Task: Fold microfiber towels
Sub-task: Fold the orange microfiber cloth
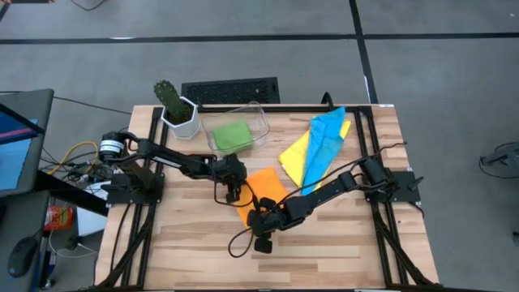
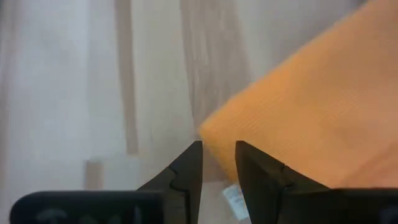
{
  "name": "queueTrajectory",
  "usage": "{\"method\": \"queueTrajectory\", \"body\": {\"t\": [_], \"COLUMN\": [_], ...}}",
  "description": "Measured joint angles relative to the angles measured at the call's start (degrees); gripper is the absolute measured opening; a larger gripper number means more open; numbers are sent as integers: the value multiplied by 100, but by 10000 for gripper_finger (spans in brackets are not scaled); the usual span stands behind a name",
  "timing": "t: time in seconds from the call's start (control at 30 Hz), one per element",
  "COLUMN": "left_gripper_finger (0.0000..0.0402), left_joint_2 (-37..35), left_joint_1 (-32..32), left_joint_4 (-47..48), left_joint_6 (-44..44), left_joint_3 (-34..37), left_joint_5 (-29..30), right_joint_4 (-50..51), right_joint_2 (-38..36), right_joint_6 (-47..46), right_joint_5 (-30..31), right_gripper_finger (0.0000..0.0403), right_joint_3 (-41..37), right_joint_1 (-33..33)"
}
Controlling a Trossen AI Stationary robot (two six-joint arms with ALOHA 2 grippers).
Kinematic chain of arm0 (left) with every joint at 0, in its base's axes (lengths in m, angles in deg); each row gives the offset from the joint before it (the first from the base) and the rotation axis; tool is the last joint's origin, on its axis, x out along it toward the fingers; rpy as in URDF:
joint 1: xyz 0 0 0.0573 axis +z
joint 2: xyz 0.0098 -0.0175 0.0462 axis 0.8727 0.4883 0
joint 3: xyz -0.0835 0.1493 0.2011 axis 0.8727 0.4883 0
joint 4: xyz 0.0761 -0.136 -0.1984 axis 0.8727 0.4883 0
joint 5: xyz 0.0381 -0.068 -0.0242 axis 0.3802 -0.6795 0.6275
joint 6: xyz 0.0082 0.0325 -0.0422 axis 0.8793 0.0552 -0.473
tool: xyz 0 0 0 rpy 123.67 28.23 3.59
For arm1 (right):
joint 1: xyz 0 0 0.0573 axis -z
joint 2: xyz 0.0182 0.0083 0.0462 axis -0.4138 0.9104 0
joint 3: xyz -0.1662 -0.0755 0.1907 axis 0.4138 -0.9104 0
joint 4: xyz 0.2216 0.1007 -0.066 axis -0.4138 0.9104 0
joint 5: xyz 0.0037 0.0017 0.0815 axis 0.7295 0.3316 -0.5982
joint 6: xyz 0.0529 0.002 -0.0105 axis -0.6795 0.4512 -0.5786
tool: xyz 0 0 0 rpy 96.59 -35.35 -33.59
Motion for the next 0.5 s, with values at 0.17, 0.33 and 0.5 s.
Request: {"method": "queueTrajectory", "body": {"t": [0.17,0.33,0.5], "left_gripper_finger": [29,29,29], "left_joint_2": [-189,-86,150], "left_joint_1": [-44,-81,-63], "left_joint_4": [-75,-208,-255], "left_joint_6": [-246,-138,-13], "left_joint_3": [-1,-7,-7], "left_joint_5": [-14,45,138], "right_joint_4": [48,87,490], "right_joint_2": [-556,-542,-77], "right_joint_6": [174,330,137], "right_joint_5": [782,1069,916], "right_gripper_finger": [120,120,120], "right_joint_3": [12,15,2], "right_joint_1": [-1,44,58]}}
